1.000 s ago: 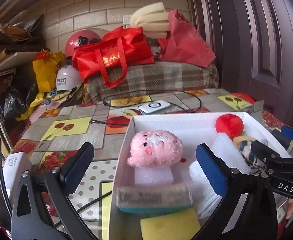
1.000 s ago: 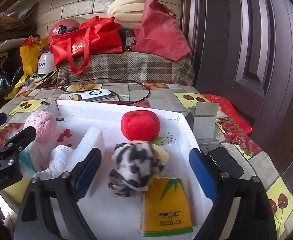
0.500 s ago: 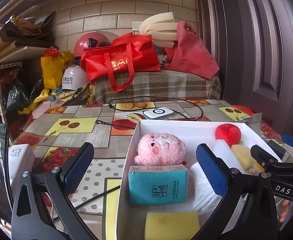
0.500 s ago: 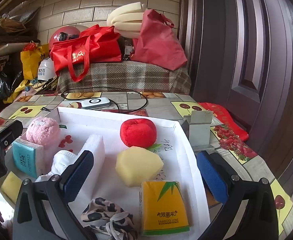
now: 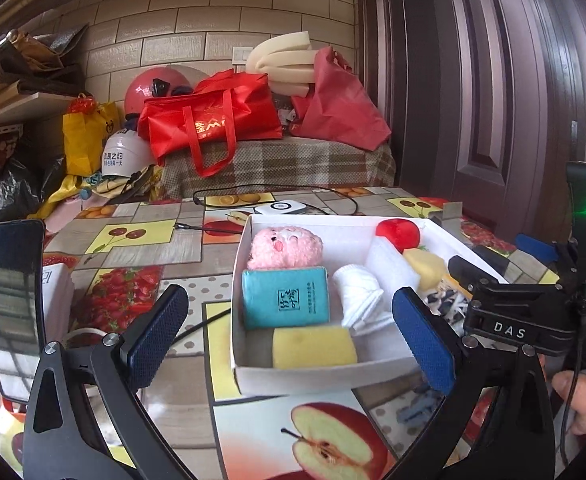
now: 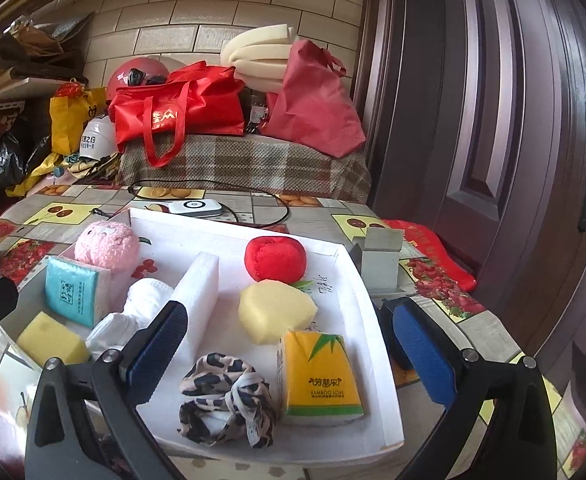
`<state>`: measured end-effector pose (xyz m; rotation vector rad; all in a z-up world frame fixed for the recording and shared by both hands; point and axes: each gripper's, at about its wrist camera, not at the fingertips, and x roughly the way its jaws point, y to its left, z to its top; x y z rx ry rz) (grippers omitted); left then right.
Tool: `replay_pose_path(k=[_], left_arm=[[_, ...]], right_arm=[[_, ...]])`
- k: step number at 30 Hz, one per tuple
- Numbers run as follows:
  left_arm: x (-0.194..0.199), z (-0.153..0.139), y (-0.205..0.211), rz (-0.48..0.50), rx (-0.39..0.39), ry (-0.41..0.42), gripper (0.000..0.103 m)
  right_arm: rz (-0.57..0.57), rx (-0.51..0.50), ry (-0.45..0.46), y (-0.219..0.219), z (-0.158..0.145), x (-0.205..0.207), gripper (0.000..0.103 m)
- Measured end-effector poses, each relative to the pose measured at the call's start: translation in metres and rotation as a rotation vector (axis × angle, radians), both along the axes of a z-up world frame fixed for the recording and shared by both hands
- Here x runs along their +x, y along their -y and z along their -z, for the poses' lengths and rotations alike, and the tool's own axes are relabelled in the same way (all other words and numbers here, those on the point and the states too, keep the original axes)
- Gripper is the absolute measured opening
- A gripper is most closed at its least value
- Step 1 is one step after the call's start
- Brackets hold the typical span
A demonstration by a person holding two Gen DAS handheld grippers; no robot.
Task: Organize soft objects
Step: 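Move both open tools down to the two rope toys on the table, then grasp the brown braided rope toy with the left tool while the right tool grasps the dark blue knotted rope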
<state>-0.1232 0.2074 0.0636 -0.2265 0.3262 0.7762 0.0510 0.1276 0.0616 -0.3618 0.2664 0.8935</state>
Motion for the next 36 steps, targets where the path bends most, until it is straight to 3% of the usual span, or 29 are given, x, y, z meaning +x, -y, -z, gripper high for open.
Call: replay_pose_path(k=[8, 14, 19, 24, 26, 29, 31, 32, 33, 36], left_arm=[[-0.013, 0.006, 0.039, 0.186, -0.024, -0.086, 0.103], [0.003, 0.020, 0.068, 0.373, -0.066, -0.257, 0.103], [0.012, 0.036, 0.082, 0.444, -0.109, -0.384, 0.103], [0.012, 0.036, 0.084, 0.448, -0.105, -0.391, 0.102], [0.011, 0.037, 0.081, 0.445, -0.118, -0.390, 0.102], [0.011, 0.038, 0.075, 0.444, -0.144, -0.386, 0.102], [0.014, 0.041, 0.071, 0.445, -0.168, -0.401, 0.098], [0.017, 0.044, 0.069, 0.444, -0.185, -0.421, 0.096], [0.021, 0.048, 0.068, 0.444, -0.202, -0.447, 0.090], [0.026, 0.051, 0.067, 0.480, -0.221, -0.455, 0.070]], right_arm=[[-0.100, 0.027, -0.129, 0.032, 0.002, -0.002, 0.103], [-0.223, -0.024, -0.200, 0.049, 0.007, -0.026, 0.103], [-0.295, -0.113, -0.303, 0.041, 0.019, -0.039, 0.102], [-0.299, -0.196, -0.530, 0.015, 0.043, -0.033, 0.082], [-0.279, -0.208, -0.585, 0.007, 0.050, -0.032, 0.079], [-0.277, -0.196, -0.575, -0.002, 0.048, -0.038, 0.078], [-0.291, -0.214, -0.566, -0.008, 0.049, -0.043, 0.068], [-0.303, -0.224, -0.562, -0.010, 0.049, -0.044, 0.050], [-0.317, -0.227, -0.564, -0.010, 0.050, -0.045, 0.040], [-0.323, -0.208, -0.582, -0.004, 0.049, -0.041, 0.035]])
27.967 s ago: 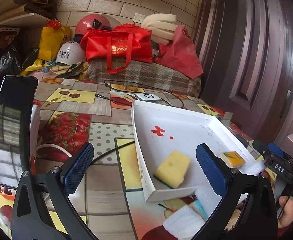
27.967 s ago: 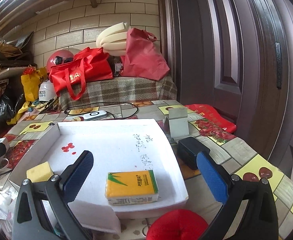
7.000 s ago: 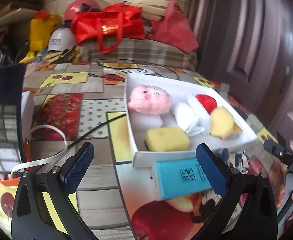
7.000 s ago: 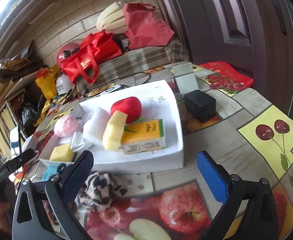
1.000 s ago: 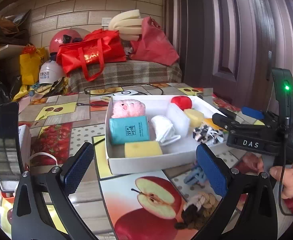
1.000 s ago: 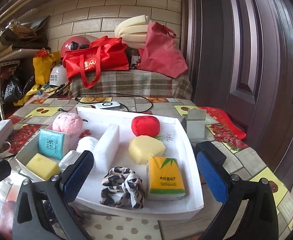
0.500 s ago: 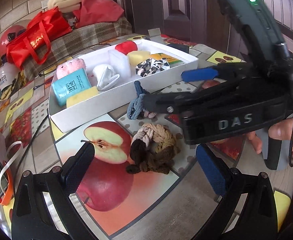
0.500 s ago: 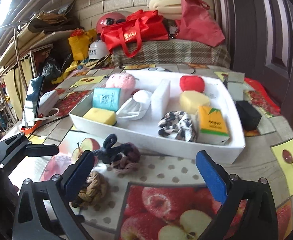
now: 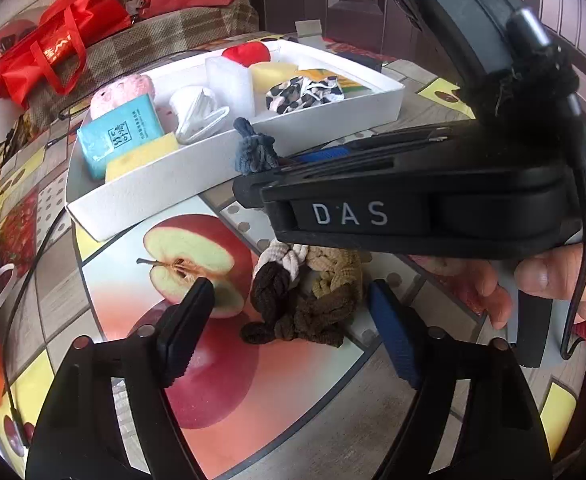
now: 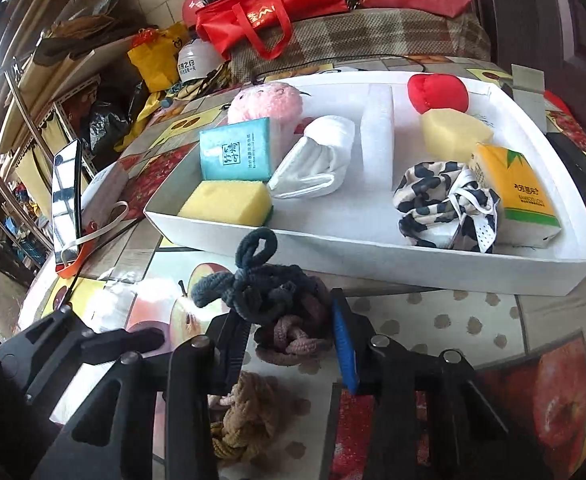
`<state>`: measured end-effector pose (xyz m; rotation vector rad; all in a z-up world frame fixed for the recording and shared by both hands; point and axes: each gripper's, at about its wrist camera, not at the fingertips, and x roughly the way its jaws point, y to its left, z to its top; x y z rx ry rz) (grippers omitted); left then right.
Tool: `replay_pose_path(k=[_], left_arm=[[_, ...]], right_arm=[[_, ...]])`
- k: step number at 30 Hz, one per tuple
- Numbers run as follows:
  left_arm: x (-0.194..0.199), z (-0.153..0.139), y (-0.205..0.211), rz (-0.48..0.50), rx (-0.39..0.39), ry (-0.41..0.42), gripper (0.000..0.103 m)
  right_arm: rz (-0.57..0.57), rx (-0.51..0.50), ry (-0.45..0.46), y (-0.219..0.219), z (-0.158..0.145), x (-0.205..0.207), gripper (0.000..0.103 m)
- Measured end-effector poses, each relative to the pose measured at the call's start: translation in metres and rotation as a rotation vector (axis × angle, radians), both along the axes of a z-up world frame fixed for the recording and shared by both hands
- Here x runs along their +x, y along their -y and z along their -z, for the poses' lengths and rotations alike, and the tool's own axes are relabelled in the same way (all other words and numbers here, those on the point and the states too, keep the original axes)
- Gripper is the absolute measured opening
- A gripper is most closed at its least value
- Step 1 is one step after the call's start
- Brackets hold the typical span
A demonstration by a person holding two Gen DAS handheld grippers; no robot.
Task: Organize soft objects
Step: 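Grasp the brown braided rope toy with the left tool while the right tool grasps the dark blue knotted rope, then carry both rope toys over the white box and release them inside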
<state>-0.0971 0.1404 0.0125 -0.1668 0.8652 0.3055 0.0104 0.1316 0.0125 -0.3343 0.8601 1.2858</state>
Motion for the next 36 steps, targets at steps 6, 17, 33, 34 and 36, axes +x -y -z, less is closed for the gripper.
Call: replay_pose_path(k=[6, 17, 33, 34, 36], left_arm=[[0.002, -0.002, -0.002, 0.007, -0.010, 0.022, 0.037], [-0.045, -0.036, 0.011, -0.265, 0.188, 0.241, 0.035], [-0.068, -0.044, 0.020, -0.534, 0.251, 0.347, 0.036], [-0.065, -0.044, 0.021, -0.532, 0.255, 0.346, 0.036], [-0.060, -0.044, 0.024, -0.522, 0.264, 0.342, 0.036]], right_arm=[[0.056, 0.029, 0.015, 0.031, -0.007, 0.026, 0.035], [0.179, 0.167, 0.177, 0.097, -0.034, 0.047, 0.035], [0.043, 0.273, 0.348, 0.102, -0.050, -0.038, 0.035], [0.038, 0.272, 0.348, 0.099, -0.050, -0.040, 0.035], [0.045, 0.259, 0.345, 0.094, -0.049, -0.039, 0.035]])
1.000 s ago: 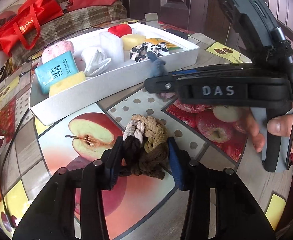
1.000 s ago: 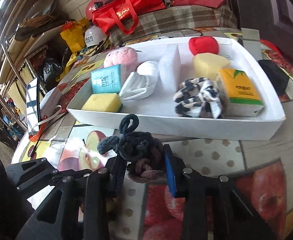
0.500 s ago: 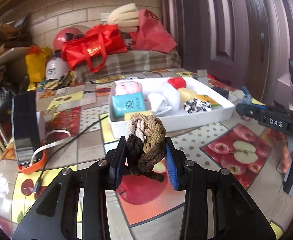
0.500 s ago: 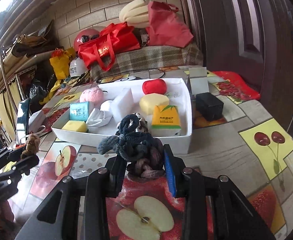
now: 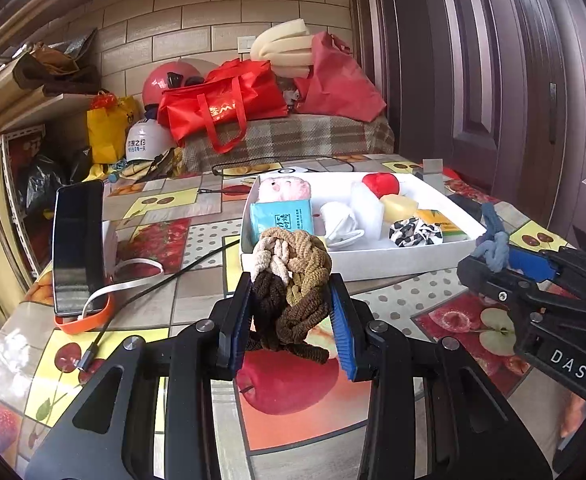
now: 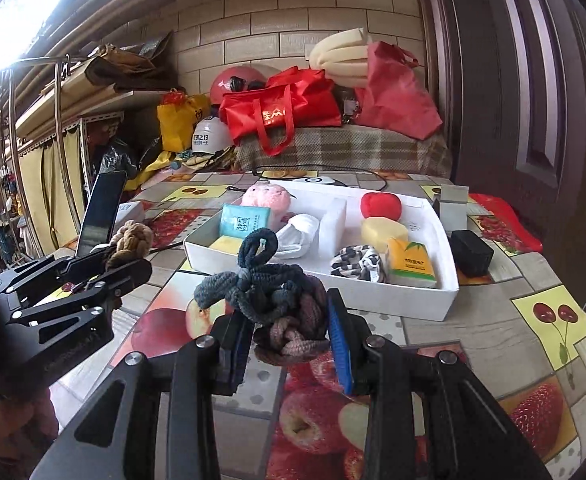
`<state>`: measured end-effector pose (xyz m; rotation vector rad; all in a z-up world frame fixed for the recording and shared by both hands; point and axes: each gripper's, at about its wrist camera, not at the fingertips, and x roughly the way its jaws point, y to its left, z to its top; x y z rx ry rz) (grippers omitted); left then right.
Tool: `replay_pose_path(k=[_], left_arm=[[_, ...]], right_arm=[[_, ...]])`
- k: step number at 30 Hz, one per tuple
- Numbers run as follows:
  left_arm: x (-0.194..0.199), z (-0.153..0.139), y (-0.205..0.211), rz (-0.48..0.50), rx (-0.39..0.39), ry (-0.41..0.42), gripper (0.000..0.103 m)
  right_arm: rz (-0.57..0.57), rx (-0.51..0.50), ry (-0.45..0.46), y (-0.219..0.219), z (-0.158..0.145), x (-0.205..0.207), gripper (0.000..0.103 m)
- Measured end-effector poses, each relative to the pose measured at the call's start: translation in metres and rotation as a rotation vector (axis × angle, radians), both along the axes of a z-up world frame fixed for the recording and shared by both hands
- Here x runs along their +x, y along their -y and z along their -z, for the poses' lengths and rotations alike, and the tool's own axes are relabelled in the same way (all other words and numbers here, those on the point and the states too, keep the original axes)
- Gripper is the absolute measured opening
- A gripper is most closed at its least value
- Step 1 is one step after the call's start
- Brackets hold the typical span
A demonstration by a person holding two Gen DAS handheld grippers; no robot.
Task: Organize soft objects
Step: 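Carry both rope toys over the white box and release them inside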
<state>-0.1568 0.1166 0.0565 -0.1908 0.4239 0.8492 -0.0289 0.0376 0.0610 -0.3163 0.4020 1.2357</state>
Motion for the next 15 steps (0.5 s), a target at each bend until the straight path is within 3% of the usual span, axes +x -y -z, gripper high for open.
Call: replay_pose_path(k=[4, 15], left_arm=[[0.010, 0.000, -0.001, 0.009, 0.008, -0.009, 0.036], [0.039, 0.001, -0.020, 0.001, -0.016, -0.038, 0.036]], right_arm=[[0.052, -0.020, -0.040, -0.006, 0.004, 0.013, 0.035], [0.120, -0.027, -0.030, -0.020, 0.009, 0.038, 0.035]])
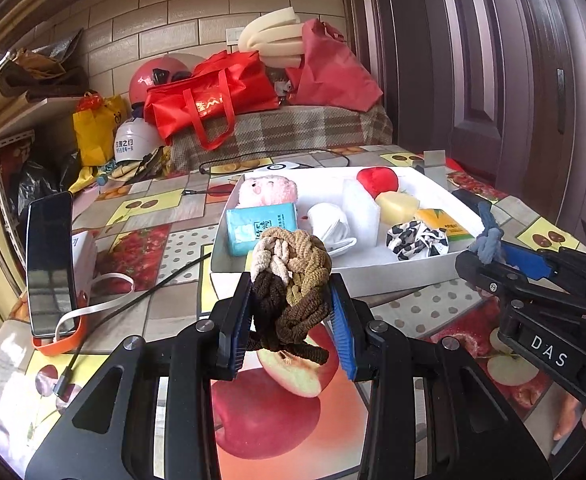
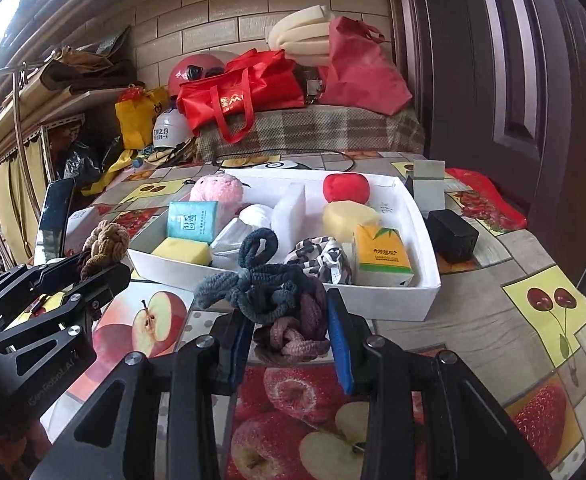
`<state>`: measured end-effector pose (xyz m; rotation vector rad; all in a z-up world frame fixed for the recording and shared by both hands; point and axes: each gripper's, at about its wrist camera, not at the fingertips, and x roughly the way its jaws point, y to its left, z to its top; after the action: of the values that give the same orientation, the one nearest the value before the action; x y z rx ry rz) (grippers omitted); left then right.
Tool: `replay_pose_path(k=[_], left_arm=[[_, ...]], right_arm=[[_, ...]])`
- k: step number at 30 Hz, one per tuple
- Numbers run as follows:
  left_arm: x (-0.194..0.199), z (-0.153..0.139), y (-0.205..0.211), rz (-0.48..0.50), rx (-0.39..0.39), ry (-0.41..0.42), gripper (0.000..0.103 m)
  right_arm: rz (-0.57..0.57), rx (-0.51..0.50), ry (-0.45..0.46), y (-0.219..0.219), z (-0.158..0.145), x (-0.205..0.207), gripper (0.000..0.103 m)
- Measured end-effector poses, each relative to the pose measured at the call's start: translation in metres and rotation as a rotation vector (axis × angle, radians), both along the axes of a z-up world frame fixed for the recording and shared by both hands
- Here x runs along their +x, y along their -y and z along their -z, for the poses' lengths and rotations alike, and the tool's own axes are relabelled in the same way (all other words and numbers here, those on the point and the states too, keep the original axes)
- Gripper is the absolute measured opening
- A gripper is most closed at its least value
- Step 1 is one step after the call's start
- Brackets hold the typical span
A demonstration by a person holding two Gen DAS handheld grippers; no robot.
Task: Organize soft objects
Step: 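Carry both rope toys over the white box and release them inside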
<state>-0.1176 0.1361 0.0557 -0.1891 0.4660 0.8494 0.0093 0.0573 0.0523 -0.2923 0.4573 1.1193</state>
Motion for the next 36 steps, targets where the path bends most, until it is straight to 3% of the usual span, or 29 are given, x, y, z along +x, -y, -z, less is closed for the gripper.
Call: replay_pose_path(k=[16, 26, 36], left_arm=[[0.029, 0.002, -0.031, -0.010, -0.030, -0.009, 0.036], [0.059, -0.001, -0.063, -0.003, -0.029, 0.009, 0.036], [0.082, 0.000, -0.101, -0.016, -0.061, 0.015, 0.036]], right_arm=[[0.048, -0.006, 0.028, -0.030, -0.002, 0.023, 0.035], [0.071, 0.013, -0.025, -0.054, -0.002, 0.051, 0.035], [0.109, -0.015, 0.027, -0.091, -0.002, 0.062, 0.036]])
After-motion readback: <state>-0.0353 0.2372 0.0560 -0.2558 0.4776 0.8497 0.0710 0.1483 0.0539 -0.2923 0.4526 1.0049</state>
